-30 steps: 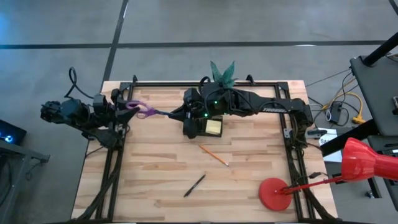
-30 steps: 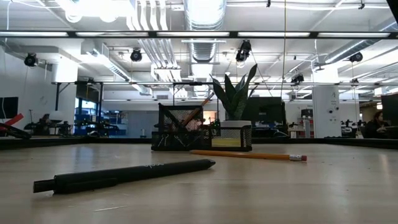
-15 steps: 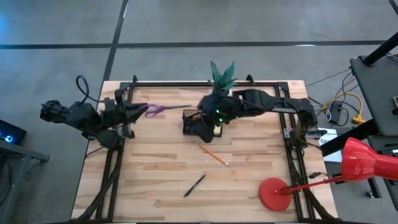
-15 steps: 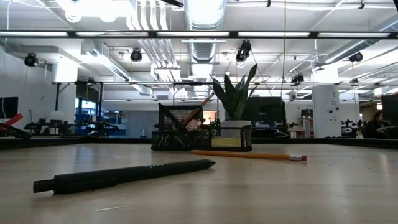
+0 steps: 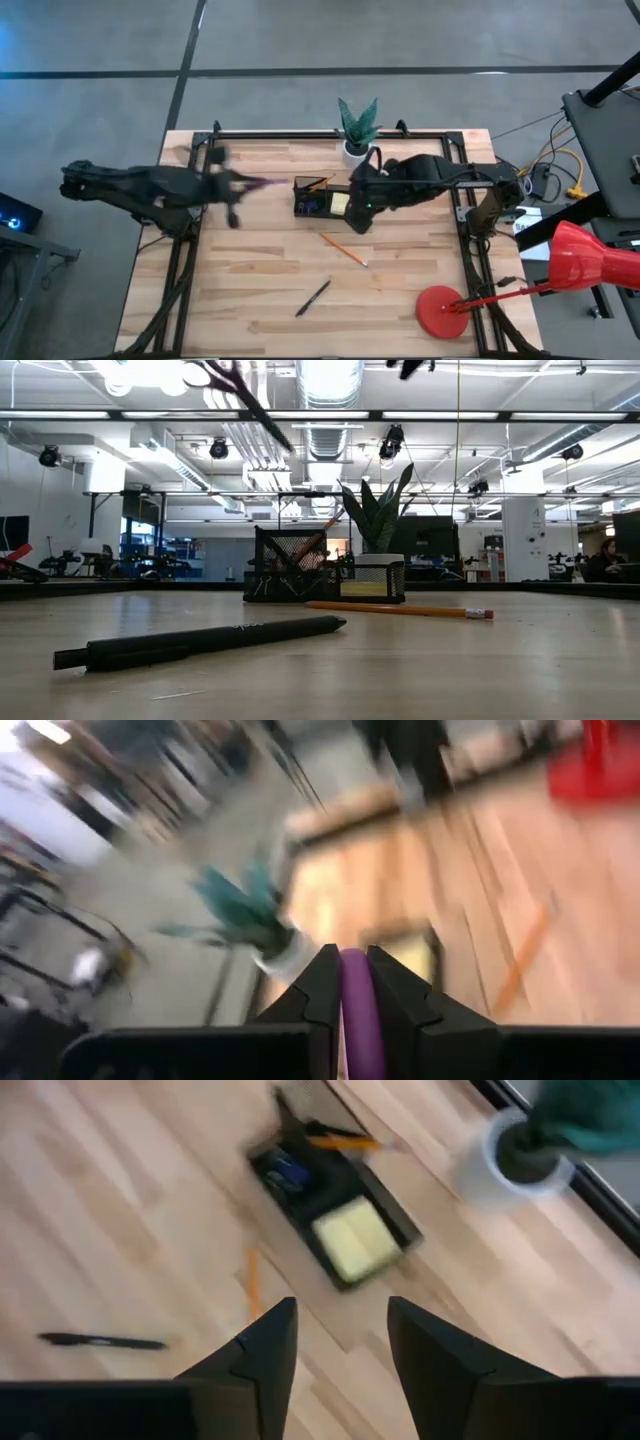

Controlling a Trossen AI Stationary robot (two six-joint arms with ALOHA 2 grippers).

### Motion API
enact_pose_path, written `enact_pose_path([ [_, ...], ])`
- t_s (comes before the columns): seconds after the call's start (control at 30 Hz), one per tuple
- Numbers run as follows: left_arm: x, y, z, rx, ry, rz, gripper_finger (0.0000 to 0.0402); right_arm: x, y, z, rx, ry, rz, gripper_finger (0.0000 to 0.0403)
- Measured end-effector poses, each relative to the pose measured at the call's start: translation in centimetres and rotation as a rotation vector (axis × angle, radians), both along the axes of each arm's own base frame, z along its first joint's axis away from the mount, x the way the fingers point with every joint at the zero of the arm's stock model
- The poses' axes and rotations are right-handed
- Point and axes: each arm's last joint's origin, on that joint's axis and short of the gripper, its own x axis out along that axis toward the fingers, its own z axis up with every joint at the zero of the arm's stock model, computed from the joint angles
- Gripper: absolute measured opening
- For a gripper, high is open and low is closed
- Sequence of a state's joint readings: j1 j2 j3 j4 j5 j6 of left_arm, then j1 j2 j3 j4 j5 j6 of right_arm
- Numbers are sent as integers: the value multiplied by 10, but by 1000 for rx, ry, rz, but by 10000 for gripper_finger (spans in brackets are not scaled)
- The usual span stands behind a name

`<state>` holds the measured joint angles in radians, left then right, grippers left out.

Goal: Pick and place office supplies into organizer
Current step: Put the scissors into the desk organizer, then put the pencil into the desk organizer

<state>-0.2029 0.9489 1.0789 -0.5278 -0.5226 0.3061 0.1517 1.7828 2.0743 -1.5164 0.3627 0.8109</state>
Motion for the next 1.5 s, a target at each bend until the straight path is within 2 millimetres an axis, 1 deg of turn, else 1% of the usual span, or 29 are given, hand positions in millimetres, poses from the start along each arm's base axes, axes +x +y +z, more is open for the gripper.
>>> enact_pose_path([
  [0.07, 20, 5, -1, -7, 110, -4, 16, -2, 2, -3, 8, 22, -35, 139],
  [0.13, 40, 12, -7, -12, 220, -8, 16, -3, 8, -8, 12, 44, -45, 133],
  [0.17, 48, 16, -4, -16, 223, -12, 16, -4, 12, -9, 16, 43, -45, 131],
  [0.23, 59, 25, 3, -14, 230, -8, 16, -5, 21, -11, 22, 42, -38, 127],
  [0.33, 73, 37, 1, 15, 279, 4, 16, -6, 32, -14, 18, 36, -50, 123],
  [0.4, 82, 43, -3, -9, 304, -30, 16, -8, 40, -18, 2, 27, -70, 121],
  [0.5, 82, 49, -1, -43, 305, -60, 16, -11, 52, -22, 1, 26, -82, 120],
  [0.6, 85, 58, -12, -62, 357, -40, 16, -13, 60, -27, -10, 22, -100, 121],
  [0.7, 92, 64, -25, -82, 411, -31, 16, -14, 63, -32, -11, 29, -121, 118],
  [0.8, 95, 69, -27, -91, 414, -24, 16, -14, 65, -38, -12, 42, -134, 114],
  [0.9, 100, 75, -36, -104, 455, -8, 17, -14, 65, -43, -18, 56, -134, 111],
  [1.0, 105, 77, -44, -103, 486, 8, 43, -13, 65, -46, -19, 58, -131, 109],
  [1.23, 110, 79, -50, -93, 506, 45, 133, -12, 65, -49, -29, 71, -114, 109],
  [1.3, 106, 80, -45, -81, 485, 81, 153, -12, 65, -50, -32, 76, -105, 107],
  [1.37, 99, 77, -34, -71, 447, 86, 169, -12, 65, -51, -38, 84, -92, 105],
  [1.43, 88, 71, -18, -66, 387, 80, 180, -12, 65, -53, -40, 89, -89, 105],
  [1.5, 75, 64, 0, -107, 294, 91, 186, -12, 65, -57, -45, 106, -88, 105],
])
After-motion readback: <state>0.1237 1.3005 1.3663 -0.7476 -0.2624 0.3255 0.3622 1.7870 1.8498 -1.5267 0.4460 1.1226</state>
